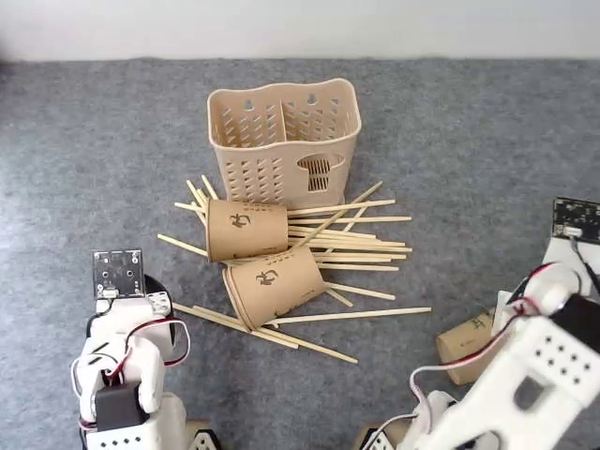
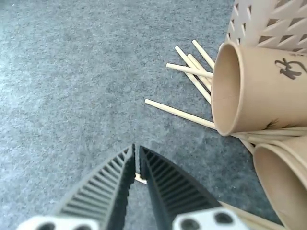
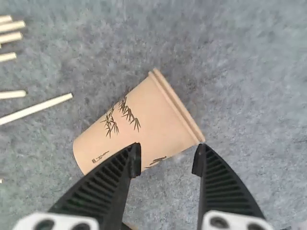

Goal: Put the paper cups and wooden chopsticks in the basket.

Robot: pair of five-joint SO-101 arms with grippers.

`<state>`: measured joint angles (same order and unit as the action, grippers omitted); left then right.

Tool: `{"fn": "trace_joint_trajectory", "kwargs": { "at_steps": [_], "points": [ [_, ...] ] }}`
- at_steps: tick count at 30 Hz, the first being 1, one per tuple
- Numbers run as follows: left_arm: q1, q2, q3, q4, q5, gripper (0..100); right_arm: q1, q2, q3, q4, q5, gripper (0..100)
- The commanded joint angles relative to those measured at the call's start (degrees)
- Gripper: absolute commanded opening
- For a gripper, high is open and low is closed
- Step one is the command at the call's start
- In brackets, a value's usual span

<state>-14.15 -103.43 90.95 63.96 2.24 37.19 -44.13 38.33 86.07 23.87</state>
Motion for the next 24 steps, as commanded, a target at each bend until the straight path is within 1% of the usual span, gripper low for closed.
{"fn": "trace_joint_trajectory", "kwargs": {
  "at_steps": [1, 6, 14, 19, 24],
  "points": [
    [-0.35, -0.62, -0.22, -1.05, 0.35, 2, 0.40, 6.37, -4.22, -1.45, -1.49, 19.1],
    [-0.35, -0.62, 0.40, -1.32, 0.35, 2, 0.66, 11.21, -8.18, -1.10, -2.73, 19.1],
    [-0.35, -0.62, 0.84, -1.32, 0.35, 2, 0.84, 11.91, -9.76, -1.19, -2.73, 19.1],
    [-0.35, -0.62, 0.84, -1.32, 0.35, 2, 5.32, 12.35, -11.43, -3.12, -2.55, 19.1],
    [-0.35, -0.62, 0.84, -1.32, 0.35, 2, 5.58, 15.52, -10.20, -3.30, -2.73, 19.1]
  ]
}}
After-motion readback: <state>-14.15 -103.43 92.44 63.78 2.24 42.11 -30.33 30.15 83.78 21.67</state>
